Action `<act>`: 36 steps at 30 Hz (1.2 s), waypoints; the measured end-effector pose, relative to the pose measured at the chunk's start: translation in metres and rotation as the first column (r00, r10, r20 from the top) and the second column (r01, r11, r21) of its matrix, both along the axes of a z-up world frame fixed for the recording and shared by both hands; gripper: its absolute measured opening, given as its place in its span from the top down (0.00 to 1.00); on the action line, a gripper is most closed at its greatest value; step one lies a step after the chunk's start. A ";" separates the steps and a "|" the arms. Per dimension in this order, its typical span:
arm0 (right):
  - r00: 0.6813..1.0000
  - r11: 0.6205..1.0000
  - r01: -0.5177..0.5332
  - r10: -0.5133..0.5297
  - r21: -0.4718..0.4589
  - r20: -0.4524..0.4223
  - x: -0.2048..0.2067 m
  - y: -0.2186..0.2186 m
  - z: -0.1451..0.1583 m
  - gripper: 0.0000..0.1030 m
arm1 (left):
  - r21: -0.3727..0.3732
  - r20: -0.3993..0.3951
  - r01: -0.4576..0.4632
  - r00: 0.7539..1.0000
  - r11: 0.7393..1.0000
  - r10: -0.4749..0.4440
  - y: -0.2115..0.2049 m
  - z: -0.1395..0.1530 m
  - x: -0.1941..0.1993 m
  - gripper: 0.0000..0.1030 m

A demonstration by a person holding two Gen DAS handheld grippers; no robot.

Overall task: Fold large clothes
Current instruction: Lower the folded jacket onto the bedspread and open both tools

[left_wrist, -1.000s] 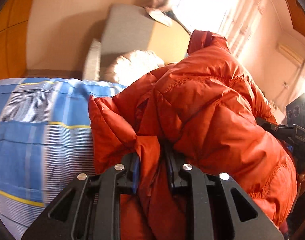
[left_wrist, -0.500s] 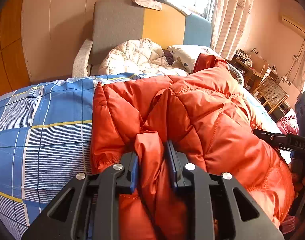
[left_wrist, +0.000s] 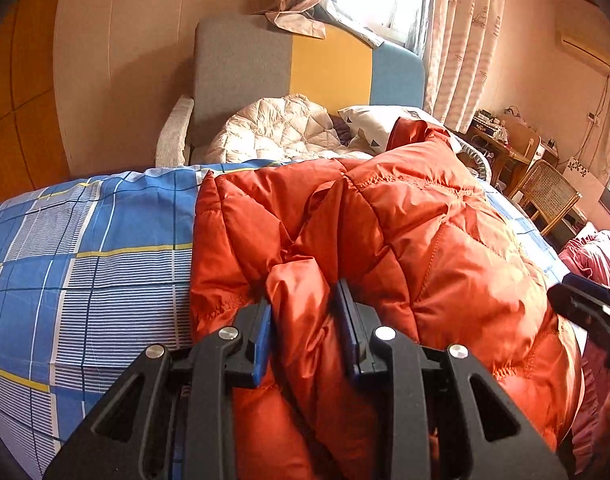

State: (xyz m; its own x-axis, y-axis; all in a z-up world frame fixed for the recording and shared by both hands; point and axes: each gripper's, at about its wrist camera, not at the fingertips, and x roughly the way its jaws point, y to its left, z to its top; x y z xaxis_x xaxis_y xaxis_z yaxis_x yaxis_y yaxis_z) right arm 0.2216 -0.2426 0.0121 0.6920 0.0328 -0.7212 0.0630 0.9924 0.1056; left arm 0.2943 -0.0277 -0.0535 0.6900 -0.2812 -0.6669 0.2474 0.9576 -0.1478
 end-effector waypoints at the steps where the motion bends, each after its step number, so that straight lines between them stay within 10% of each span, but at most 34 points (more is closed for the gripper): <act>1: 1.000 1.000 -0.003 0.003 -0.013 -0.007 0.000 0.005 -0.003 0.32 | 0.001 0.000 -0.004 1.000 1.000 0.004 0.000 -0.001 -0.001 0.73; 9: 0.998 0.998 -0.001 -0.003 -0.064 -0.068 0.008 0.023 -0.035 0.35 | 0.014 0.014 -0.034 0.999 0.999 0.033 -0.002 -0.006 -0.006 0.71; 36: 0.992 0.989 0.119 -0.116 -0.091 0.041 -0.072 0.041 0.022 0.19 | -0.014 0.194 -0.097 0.976 0.995 0.098 0.018 0.064 -0.129 0.28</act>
